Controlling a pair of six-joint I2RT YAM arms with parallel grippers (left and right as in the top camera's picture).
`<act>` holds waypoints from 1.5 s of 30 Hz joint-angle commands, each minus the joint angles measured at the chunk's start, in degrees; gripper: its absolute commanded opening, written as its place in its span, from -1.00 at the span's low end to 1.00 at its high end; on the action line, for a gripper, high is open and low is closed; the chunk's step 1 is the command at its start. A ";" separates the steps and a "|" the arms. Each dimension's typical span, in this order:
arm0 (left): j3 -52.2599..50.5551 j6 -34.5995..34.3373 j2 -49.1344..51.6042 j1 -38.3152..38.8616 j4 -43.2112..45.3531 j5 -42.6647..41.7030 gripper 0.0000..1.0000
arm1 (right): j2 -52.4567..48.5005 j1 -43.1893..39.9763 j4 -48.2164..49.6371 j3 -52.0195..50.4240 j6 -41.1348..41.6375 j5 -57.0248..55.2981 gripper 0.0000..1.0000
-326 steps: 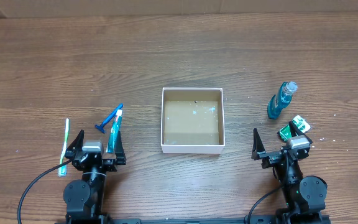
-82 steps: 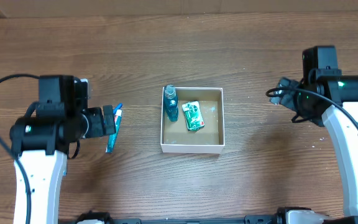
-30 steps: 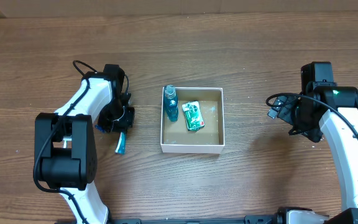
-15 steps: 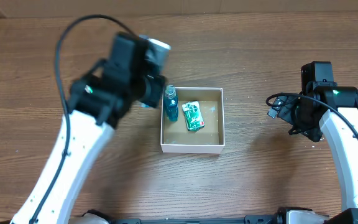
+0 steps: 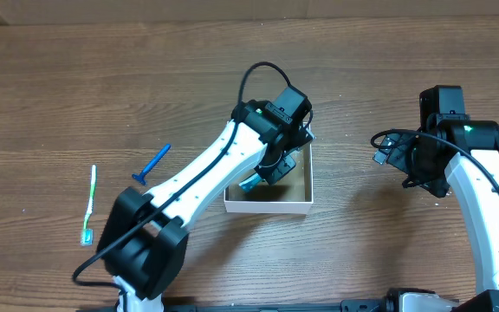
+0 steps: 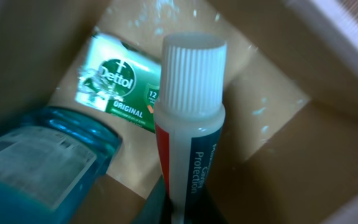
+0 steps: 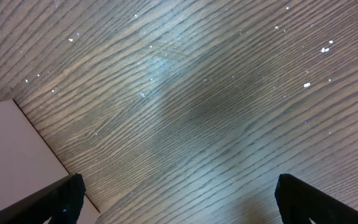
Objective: Pack container
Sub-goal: 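Carry the toothpaste with the left gripper into the box and release, then grasp the blue razor with the left gripper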
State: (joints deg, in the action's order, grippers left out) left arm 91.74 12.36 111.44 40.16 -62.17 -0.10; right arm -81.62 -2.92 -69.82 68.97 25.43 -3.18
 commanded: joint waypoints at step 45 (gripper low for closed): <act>-9.57 -13.62 9.18 -37.35 0.31 4.50 0.57 | 1.25 -0.04 -0.13 -0.13 -0.35 -1.18 1.00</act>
State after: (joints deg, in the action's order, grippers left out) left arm 82.52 -2.57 118.76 3.22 -62.06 5.28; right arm -81.62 -2.92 -70.11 68.93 25.43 -3.46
